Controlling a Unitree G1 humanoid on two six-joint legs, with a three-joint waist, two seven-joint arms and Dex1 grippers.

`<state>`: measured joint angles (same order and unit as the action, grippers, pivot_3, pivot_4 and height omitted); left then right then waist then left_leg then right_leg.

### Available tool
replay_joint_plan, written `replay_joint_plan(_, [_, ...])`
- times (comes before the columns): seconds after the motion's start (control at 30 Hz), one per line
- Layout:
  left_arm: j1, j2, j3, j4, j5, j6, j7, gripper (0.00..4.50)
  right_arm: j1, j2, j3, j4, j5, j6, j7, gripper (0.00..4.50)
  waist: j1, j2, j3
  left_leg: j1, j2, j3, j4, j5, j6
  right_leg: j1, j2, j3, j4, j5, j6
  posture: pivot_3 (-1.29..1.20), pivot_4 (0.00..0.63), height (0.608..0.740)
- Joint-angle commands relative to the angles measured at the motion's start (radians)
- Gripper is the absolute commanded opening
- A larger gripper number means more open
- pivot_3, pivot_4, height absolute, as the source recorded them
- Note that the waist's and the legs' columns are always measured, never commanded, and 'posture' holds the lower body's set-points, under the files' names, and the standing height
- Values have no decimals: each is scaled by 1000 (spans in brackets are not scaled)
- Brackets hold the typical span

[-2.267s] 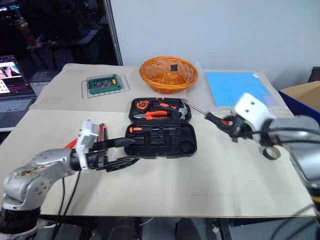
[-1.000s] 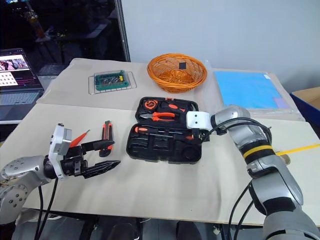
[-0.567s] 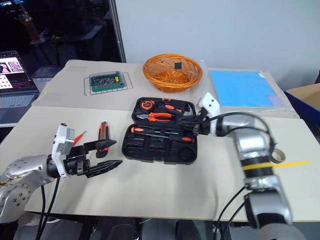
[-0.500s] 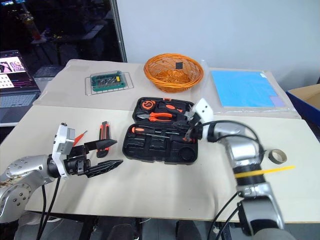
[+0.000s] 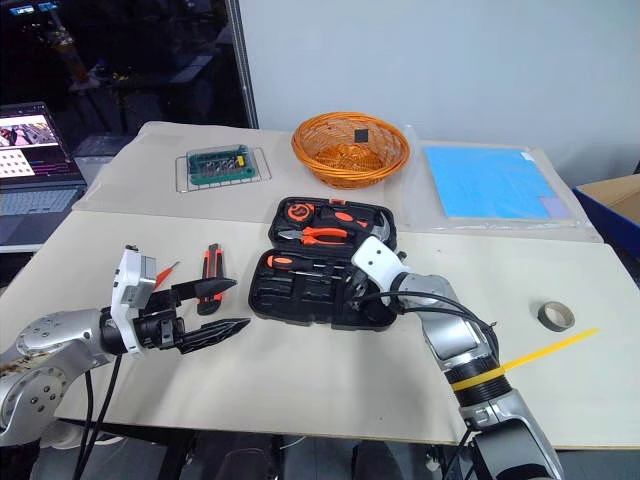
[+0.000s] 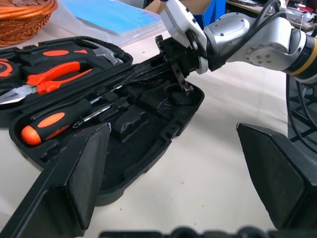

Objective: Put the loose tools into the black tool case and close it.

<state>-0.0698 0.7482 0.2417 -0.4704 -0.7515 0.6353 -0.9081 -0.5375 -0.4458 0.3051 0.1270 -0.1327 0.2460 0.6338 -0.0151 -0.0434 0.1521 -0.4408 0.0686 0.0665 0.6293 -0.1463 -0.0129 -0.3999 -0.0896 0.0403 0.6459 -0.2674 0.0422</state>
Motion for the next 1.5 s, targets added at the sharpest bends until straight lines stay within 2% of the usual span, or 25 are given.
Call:
replay_joint_plan(0.03, [-29,-39,60,35,23,5,140,4347,15,41,-96,8,132,-131,38,55,0,0,0,1,0,0,0,0,0,1,0,0,0,0,0,0,150,740])
replay_joint_plan(0.07, [-39,-49,75,66,32,5,173,4347,7,55,-126,-17,164,-134,37,55,0,0,0,1,0,0,0,0,0,2,0,0,0,0,0,0,150,740])
replay_joint_plan(0.13, [-61,-71,104,124,69,42,299,4347,19,24,-216,-185,346,-26,147,55,0,1,3,0,0,0,0,1,2,5,0,0,0,1,1,0,150,740])
replay_joint_plan(0.23, [-129,-42,150,245,74,110,370,4347,38,-53,-241,-360,474,112,246,780,2,2,4,-1,0,-1,-1,2,3,4,0,1,1,4,6,0,150,740])
replay_joint_plan(0.33, [-186,70,111,370,152,144,344,4347,89,-170,-285,-523,610,229,340,1856,6,-1,6,-2,0,-2,-3,2,3,4,1,-1,0,3,5,0,150,740])
replay_joint_plan(0.43, [-241,182,21,519,230,153,260,4347,145,-253,-340,-622,700,291,373,2941,6,-1,6,-3,0,-2,-5,1,2,0,0,-2,0,1,3,0,150,740])
replay_joint_plan(0.5, [-278,224,-47,602,281,130,199,4347,200,-287,-376,-667,723,297,372,3564,6,-1,6,-5,0,0,-5,0,0,-3,-1,-2,0,1,3,0,150,740])
replay_joint_plan(0.57, [-332,235,-107,688,332,106,163,4347,246,-307,-399,-713,739,306,360,4413,8,-1,6,-6,-1,1,-5,-1,-1,-4,-2,-1,0,0,1,0,150,740])
replay_joint_plan(0.67, [-391,242,-212,797,416,78,98,4347,298,-312,-435,-784,774,330,311,4413,10,-2,6,-6,0,1,-5,-3,-4,-5,-1,-2,0,-1,-1,0,150,740])
replay_joint_plan(0.77, [-397,244,-267,862,473,42,44,3714,337,-317,-442,-816,766,327,284,4500,10,-2,6,-7,0,1,-4,-3,-4,-5,-1,-2,0,-1,-1,0,150,740])
replay_joint_plan(0.9, [-383,226,-243,892,489,-74,3,2356,368,-309,-450,-833,765,321,245,4500,8,-2,6,-7,0,1,-4,-3,-4,-5,-2,-1,0,-1,-2,0,150,740])
replay_joint_plan(0.93, [-379,223,-218,877,467,-97,-23,2084,380,-306,-446,-834,754,310,237,4500,9,-2,6,-7,0,1,-4,-3,-4,-5,-2,-1,0,-1,-2,0,150,740])
replay_joint_plan(1.0, [-369,219,-169,850,430,-147,-73,1160,401,-300,-441,-835,739,294,224,4500,11,-2,6,-7,0,1,-4,-3,-4,-5,-2,-1,0,-1,-2,0,150,740])
replay_joint_plan(1.03, [-368,222,-138,819,396,-156,-114,954,412,-298,-444,-837,728,283,213,4500,11,-2,6,-7,0,1,-4,-3,-4,-5,-2,-1,0,-1,-2,0,150,740])
replay_joint_plan(1.13, [-396,245,-105,703,317,-121,-211,954,452,-284,-480,-856,710,246,180,4500,13,-4,6,-12,1,1,-3,1,1,-8,-2,-2,0,-1,-2,0,150,740])
replay_joint_plan(1.3, [-560,240,-263,538,330,-33,-342,954,573,-283,-579,-919,694,205,148,4500,33,-4,6,-18,0,0,1,2,2,-9,-2,-3,0,1,4,0,150,740])
replay_joint_plan(1.37, [-708,136,-395,526,369,13,-359,954,651,-295,-679,-948,704,209,154,4500,33,-4,6,-17,-1,0,1,2,2,-8,-2,-3,0,1,5,0,150,740])
replay_joint_plan(1.43, [-793,52,-502,568,434,-40,-398,954,706,-306,-749,-962,704,207,166,4500,52,-3,6,-18,-1,-3,4,2,3,-4,0,-5,1,-1,8,0,150,740])
replay_joint_plan(1.5, [-838,-4,-554,634,488,-92,-404,954,727,-314,-781,-965,709,207,166,4500,52,-3,6,-18,-2,-3,7,2,3,-2,0,-3,0,-1,7,0,150,740])
